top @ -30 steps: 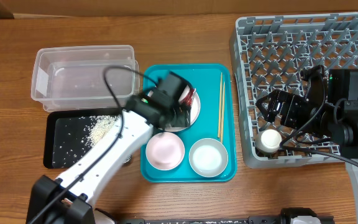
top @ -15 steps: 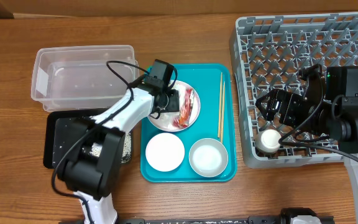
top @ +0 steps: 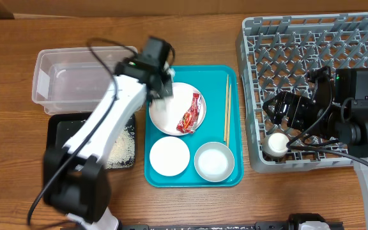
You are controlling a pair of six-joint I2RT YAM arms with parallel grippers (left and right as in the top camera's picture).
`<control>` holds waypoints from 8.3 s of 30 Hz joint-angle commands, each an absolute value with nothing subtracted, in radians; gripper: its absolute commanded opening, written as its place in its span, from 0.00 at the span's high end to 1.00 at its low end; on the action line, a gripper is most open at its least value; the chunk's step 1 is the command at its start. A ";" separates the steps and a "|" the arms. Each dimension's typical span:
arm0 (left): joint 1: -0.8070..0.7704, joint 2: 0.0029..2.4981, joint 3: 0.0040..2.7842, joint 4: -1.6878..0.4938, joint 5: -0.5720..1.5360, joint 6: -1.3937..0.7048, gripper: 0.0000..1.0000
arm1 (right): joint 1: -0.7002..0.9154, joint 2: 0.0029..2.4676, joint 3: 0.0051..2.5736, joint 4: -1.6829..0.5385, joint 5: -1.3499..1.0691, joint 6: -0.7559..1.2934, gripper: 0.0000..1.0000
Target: Sort waste into correct bins and load items into the dishwasher
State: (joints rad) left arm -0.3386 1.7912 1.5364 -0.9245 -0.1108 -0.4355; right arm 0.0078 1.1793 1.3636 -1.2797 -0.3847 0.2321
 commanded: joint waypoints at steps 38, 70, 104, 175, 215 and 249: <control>-0.566 2.085 1.528 -0.804 -0.137 -0.284 0.89 | 0.005 1.180 1.374 -1.290 -0.375 0.231 0.00; -0.149 1.762 1.822 -1.229 -0.125 -0.246 0.42 | 0.005 1.180 1.374 -1.266 -0.304 0.228 0.00; -0.361 1.374 1.821 -1.448 -0.014 -0.249 0.00 | 0.005 1.180 1.374 -1.198 -0.244 0.229 0.00; -0.157 0.006 0.005 -0.067 0.120 -0.134 0.00 | 0.005 1.180 1.374 -1.198 -0.245 0.233 0.00; -0.157 0.006 0.005 -0.067 0.120 -0.134 0.00 | 0.520 1.888 1.329 -0.800 0.205 0.524 0.61; -0.157 0.006 0.005 -0.067 0.120 -0.134 0.00 | 0.467 1.670 1.496 -0.907 0.298 0.397 0.96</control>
State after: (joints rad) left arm -0.1619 0.0151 0.0090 -0.0662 0.1055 -0.1272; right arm 0.4988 1.7782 1.4597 -0.9062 0.2104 0.4507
